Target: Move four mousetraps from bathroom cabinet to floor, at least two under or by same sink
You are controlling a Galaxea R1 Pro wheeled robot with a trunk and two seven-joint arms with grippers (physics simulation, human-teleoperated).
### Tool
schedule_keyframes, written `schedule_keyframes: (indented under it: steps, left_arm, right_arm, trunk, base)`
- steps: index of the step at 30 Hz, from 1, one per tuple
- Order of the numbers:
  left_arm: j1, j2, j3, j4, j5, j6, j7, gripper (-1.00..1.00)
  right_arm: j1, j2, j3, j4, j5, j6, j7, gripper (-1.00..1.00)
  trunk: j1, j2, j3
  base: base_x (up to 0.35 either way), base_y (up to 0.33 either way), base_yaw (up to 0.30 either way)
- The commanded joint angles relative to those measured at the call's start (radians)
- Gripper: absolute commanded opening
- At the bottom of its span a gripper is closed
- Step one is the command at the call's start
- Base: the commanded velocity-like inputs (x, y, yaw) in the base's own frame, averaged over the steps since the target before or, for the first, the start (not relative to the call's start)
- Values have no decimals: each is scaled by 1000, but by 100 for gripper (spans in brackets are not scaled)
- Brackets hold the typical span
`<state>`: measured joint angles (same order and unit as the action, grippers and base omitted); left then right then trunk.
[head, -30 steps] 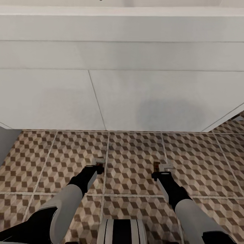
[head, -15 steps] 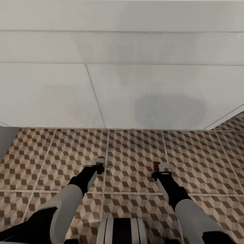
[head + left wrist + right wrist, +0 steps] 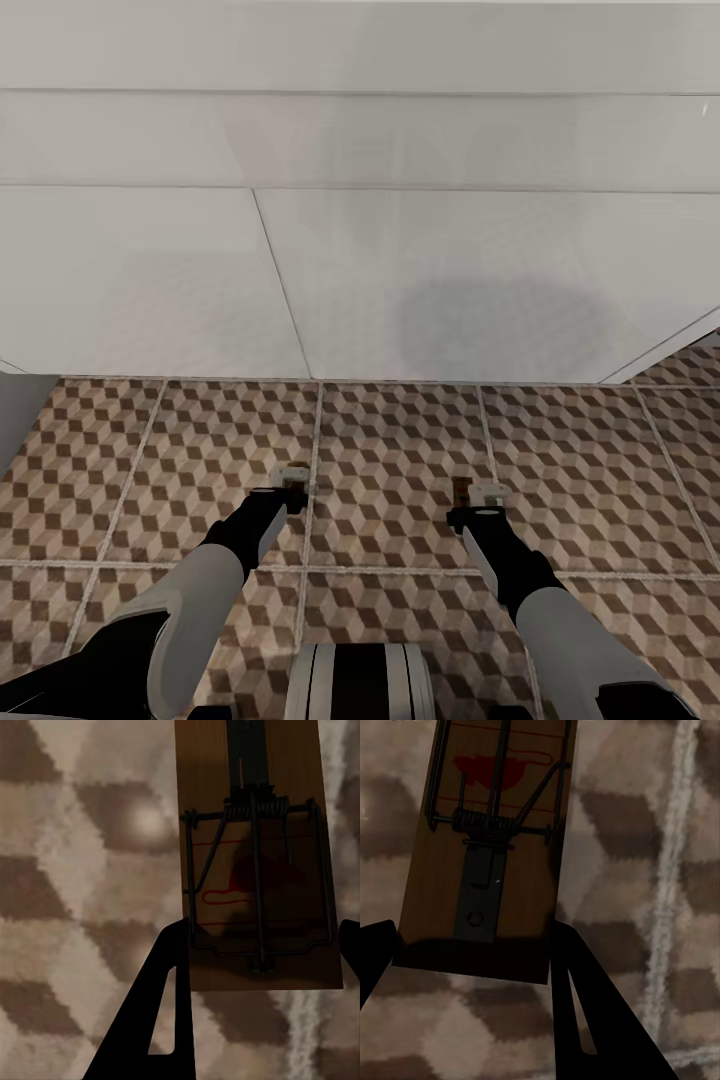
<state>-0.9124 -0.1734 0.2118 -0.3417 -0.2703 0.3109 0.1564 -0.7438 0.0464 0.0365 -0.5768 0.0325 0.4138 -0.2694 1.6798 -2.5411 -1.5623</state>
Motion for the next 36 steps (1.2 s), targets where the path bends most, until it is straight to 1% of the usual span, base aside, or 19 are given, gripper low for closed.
schedule_keyframes:
  steps: [1,17,20,25,28,31,36]
  left_arm:
    - [0,-1,6,-2,-10,5,-1,-100]
    - [0,-1,7,-6,-10,3,0,-100]
    - [0,-1,8,-7,-11,2,0,-100]
    - [0,-1,9,-9,-11,-2,0,-100]
    - [0,-1,11,-10,-12,-32,0,-100]
    - [0,-1,11,-8,-11,-83,0,-100]
    - [0,-1,10,-6,-10,-104,0,-100]
  right_arm:
    - [0,0,3,-1,0,7,-2,-100]
    - [0,0,3,-1,0,-3,-7,-100]
    - [0,0,3,-1,-1,-12,-8,-100]
    - [0,0,3,-1,-1,-51,-8,-100]
    - [0,0,3,-1,-1,-66,-8,-100]
    - [0,-1,3,-1,-1,-78,-8,-100]
    - [0,-2,3,-1,-1,-91,-8,-100]
  trunk:
    - [0,0,-1]
    - [0,0,-1]
    - [0,0,-1]
    - [0,0,-1]
    - [0,0,-1]
    - [0,0,-1]
    - [0,0,-1]
  base:
    - [0,0,0]
    - [0,0,0]
    - [0,0,0]
    - [0,0,0]
    - [0,0,0]
    - [0,0,0]
    - [0,0,0]
